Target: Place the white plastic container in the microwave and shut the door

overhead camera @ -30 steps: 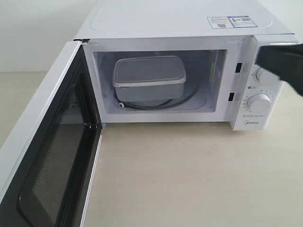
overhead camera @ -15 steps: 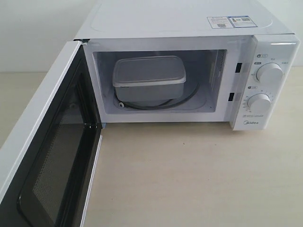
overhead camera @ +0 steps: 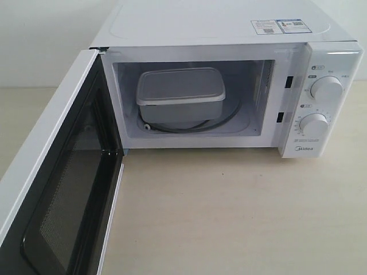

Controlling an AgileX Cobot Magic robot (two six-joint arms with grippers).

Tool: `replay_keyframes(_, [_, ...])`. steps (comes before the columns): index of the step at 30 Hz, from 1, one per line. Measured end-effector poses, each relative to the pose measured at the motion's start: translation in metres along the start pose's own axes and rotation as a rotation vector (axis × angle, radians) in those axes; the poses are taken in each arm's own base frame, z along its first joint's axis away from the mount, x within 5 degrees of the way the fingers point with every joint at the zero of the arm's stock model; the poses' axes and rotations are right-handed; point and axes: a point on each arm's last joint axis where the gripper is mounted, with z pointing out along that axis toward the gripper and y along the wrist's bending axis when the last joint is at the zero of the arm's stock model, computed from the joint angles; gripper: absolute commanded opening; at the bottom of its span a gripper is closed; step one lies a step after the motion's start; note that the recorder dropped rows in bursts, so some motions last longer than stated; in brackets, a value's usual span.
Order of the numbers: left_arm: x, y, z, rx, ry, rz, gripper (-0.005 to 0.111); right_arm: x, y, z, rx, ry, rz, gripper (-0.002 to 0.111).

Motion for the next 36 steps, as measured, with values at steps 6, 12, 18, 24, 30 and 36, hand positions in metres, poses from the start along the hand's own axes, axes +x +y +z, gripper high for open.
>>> replay_keyframes(6, [0.0,0.0,0.0,0.0,0.0,0.0,0.004,0.001,0.0,0.0,0.002,0.003,0.0,0.0])
replay_keyframes(12, [0.0,0.0,0.0,0.0,0.0,0.0,0.004,0.001,0.0,0.0,0.002,0.004,-0.02,0.0])
replay_keyframes(18, [0.0,0.0,0.0,0.0,0.0,0.0,0.004,0.008,-0.001,0.0,0.006,0.085,-0.096,0.0])
replay_keyframes(24, [0.0,0.0,0.0,0.0,0.0,0.0,0.004,0.022,-0.01,-0.003,0.097,0.249,-0.138,0.0])
replay_keyframes(30, [0.0,0.0,0.0,0.0,0.0,0.0,0.004,0.036,-0.017,-0.003,0.119,0.27,-0.145,0.0])
replay_keyframes(36, [0.0,0.0,0.0,0.0,0.0,0.0,0.004,0.04,-0.018,-0.002,0.106,0.233,-0.14,0.0])
